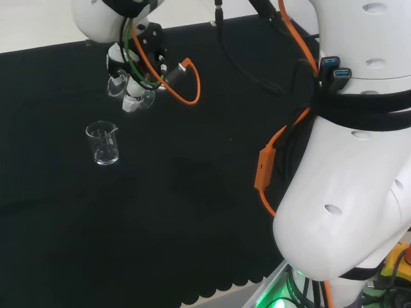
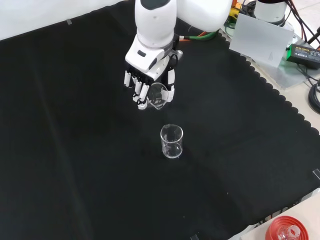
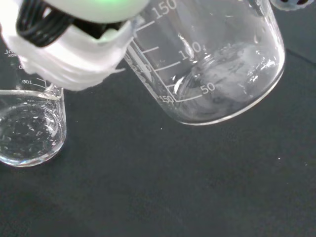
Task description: Place the beaker back on the table.
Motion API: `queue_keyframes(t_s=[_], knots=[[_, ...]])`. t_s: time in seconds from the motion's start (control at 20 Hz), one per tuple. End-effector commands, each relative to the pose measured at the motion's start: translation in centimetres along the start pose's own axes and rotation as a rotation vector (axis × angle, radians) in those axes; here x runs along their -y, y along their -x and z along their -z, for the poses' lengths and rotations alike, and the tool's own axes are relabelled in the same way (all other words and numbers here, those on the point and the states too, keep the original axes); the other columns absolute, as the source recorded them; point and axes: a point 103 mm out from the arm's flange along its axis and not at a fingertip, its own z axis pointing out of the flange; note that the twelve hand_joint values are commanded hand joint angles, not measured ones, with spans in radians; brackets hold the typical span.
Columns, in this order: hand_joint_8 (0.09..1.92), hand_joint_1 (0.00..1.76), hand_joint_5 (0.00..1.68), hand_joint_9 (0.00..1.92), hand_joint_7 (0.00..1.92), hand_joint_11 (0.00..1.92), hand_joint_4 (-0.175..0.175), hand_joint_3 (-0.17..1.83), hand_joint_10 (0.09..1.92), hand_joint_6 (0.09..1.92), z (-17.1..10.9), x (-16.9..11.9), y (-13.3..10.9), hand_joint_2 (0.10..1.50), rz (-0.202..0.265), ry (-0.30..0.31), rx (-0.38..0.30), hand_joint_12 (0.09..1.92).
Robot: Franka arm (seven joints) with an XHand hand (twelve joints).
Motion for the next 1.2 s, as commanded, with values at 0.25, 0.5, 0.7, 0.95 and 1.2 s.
queue_keyframes(t_s=[0.25, 0.5, 0.7, 0.95, 1.2], knots=[[0.09, 1.11, 1.23, 1.65, 1.81, 1.12, 0.175, 0.61, 0.09, 0.73, -3.2, -0.6, 1.6, 0.7, 0.002, 0.039, -0.175, 0.9], [0.09, 1.11, 1.23, 1.65, 1.81, 1.12, 0.175, 0.61, 0.09, 0.73, -4.6, -1.1, 1.8, 0.7, 0.015, 0.04, -0.226, 0.9], [0.09, 1.11, 1.23, 1.65, 1.81, 1.12, 0.175, 0.61, 0.09, 0.73, -5.9, -1.5, 1.8, 0.7, 0.023, 0.034, -0.275, 0.9], [0.09, 1.11, 1.23, 1.65, 1.81, 1.11, 0.175, 0.61, 0.09, 0.73, -7.2, -1.9, 1.5, 0.7, 0.041, 0.03, -0.341, 0.9], [0.09, 1.11, 1.23, 1.65, 1.8, 1.11, 0.175, 0.61, 0.09, 0.73, -8.2, -2.1, 1.4, 0.7, 0.053, 0.049, -0.393, 0.91]])
